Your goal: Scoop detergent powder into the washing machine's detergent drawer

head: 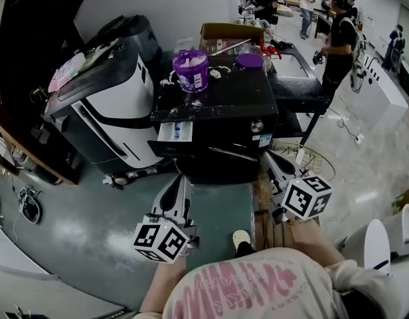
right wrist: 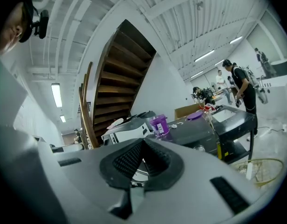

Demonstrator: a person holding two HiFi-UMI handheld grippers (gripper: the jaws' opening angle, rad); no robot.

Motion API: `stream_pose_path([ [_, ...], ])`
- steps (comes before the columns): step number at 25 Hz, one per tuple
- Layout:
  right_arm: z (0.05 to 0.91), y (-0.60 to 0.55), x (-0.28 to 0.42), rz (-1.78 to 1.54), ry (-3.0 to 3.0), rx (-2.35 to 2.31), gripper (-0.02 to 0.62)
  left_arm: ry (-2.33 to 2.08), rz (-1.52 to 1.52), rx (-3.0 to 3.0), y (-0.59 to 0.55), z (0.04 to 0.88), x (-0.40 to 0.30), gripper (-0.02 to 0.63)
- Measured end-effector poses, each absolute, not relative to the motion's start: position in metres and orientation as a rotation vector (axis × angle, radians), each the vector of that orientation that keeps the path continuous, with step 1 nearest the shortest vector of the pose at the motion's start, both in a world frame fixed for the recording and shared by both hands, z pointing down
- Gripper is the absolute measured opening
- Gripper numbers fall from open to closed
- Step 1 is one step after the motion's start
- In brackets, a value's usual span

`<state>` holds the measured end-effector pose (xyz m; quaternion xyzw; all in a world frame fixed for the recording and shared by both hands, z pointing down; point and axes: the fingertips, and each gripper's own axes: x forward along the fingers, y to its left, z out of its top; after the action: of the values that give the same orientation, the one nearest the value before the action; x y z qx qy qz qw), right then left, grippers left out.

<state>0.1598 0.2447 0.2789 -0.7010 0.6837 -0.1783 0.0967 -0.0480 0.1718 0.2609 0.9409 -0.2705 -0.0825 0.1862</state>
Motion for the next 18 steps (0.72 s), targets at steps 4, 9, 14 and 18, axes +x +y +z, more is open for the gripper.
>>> stream_pose_path([
  [4, 0.269, 0.212, 0.178, -0.509, 2.053, -2.047, 0.0, -0.789, -0.273, 2.64, 0.142, 0.249, -0.031, 0.002],
  [9, 0.257, 0.178, 0.203, -0.476, 2.084, -2.023, 0.0, -0.82, -0.303, 2.652, 0.113, 0.239, -0.008, 0.002],
  [14, 0.253, 0.15, 0.225, -0.471, 2.121, -2.003, 0.0, -0.842, -0.339, 2.639, 0.088, 0.235, 0.013, 0.002],
  [18, 0.248, 0.132, 0.245, -0.448, 2.137, -1.979, 0.0, -0.865, -0.353, 2.641, 0.071, 0.233, 0.033, 0.002],
])
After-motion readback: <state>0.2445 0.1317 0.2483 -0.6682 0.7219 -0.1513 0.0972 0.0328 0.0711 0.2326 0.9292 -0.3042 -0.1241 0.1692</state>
